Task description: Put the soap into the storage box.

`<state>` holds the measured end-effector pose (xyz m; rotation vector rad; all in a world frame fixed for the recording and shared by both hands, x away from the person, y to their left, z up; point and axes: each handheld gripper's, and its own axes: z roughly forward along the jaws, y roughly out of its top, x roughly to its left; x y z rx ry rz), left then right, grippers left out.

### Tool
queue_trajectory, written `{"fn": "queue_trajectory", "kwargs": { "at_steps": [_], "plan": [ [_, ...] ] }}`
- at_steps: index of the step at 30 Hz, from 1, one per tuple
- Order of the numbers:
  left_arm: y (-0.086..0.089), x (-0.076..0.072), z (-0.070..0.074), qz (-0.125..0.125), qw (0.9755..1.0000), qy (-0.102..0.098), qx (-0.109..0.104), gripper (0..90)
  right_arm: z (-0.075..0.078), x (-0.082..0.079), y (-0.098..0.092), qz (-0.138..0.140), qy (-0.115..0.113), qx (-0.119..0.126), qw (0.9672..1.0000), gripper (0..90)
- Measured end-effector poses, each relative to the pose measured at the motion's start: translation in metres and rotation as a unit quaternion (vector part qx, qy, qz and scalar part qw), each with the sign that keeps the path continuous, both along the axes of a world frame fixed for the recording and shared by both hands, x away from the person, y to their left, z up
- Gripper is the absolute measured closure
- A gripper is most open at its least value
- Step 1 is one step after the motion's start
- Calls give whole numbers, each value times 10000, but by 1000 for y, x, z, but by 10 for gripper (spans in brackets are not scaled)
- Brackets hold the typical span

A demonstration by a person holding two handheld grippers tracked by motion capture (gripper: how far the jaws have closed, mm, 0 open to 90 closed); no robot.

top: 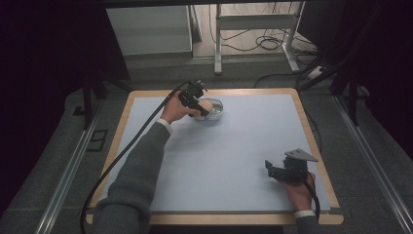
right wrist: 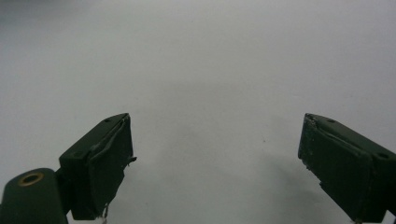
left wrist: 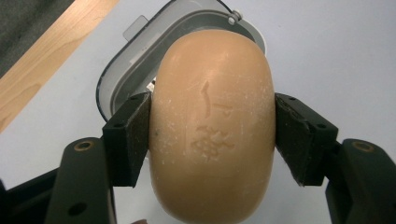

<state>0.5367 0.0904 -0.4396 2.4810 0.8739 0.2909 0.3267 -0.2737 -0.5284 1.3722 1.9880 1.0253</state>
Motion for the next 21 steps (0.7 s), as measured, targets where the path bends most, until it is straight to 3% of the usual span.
{"fn": "queue_trajectory", "kwargs": {
  "at_steps": [21],
  "plan": [
    [-11, 27, -12, -182, 9998, 53, 88, 328, 0, 0, 0, -29, 21, -12, 10000, 101]
  ]
}}
